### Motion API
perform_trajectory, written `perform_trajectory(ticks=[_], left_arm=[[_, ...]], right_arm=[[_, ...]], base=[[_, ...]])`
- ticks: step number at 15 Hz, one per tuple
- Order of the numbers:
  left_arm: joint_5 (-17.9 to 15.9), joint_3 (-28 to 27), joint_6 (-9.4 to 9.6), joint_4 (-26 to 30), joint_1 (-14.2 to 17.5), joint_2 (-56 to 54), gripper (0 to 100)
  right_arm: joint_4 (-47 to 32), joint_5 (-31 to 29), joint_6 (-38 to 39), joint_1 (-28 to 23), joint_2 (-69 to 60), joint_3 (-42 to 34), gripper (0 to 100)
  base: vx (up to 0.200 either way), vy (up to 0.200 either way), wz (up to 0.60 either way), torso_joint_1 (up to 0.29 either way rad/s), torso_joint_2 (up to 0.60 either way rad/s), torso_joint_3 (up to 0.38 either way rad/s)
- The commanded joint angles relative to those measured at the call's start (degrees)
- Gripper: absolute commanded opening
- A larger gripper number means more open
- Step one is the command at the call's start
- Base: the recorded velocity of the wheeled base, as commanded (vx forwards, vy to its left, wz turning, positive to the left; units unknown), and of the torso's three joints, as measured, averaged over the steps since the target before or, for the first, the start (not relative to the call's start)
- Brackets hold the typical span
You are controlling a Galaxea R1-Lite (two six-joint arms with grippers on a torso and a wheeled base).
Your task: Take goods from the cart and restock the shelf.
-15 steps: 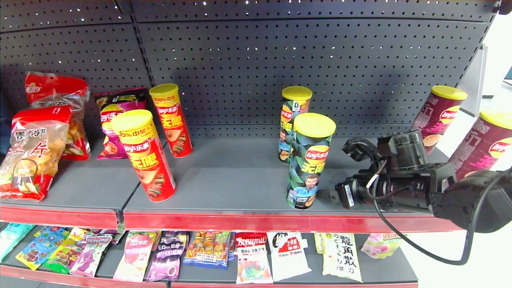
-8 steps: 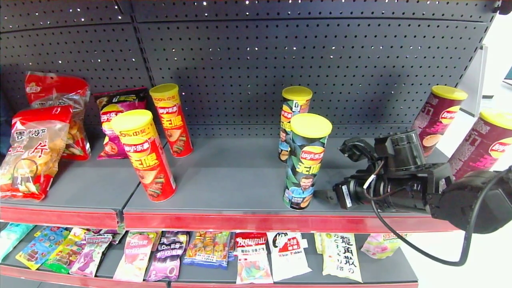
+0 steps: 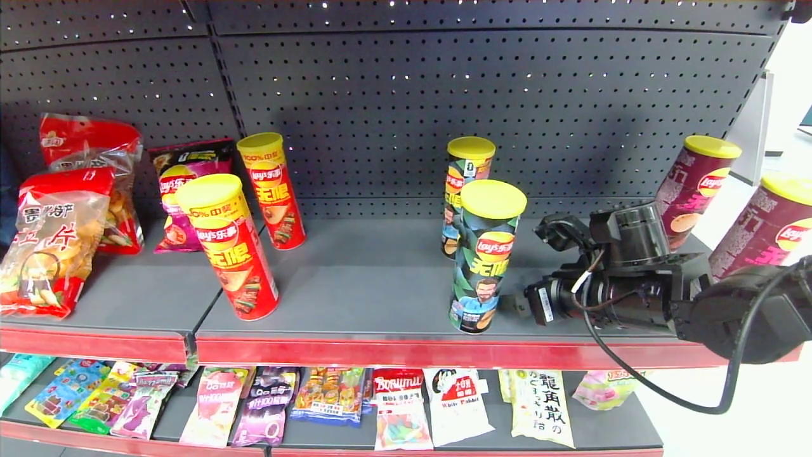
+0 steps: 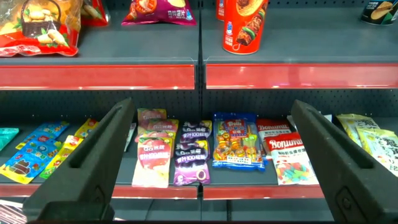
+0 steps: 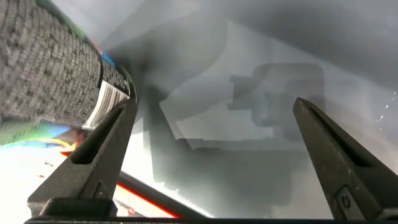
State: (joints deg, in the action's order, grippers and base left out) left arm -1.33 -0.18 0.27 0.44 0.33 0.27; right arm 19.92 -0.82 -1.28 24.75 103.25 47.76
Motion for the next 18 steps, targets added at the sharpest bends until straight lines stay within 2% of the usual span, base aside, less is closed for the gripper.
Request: perform_trajectory(ticks=[1,18], left_arm=[[0.0,0.0,0.0,0.0,0.0,0.0,100],[0.0,0.0,0.0,0.0,0.0,0.0,100]], right_arm=[[0.0,-0.1,0.0,0.0,0.2,0.3,100],[-0.1,-0.1,0.1,1.7,1.2,1.9,100]], base=[[0.0,0.0,0.0,0.0,0.0,0.0],[0.0,0.0,0.0,0.0,0.0,0.0]])
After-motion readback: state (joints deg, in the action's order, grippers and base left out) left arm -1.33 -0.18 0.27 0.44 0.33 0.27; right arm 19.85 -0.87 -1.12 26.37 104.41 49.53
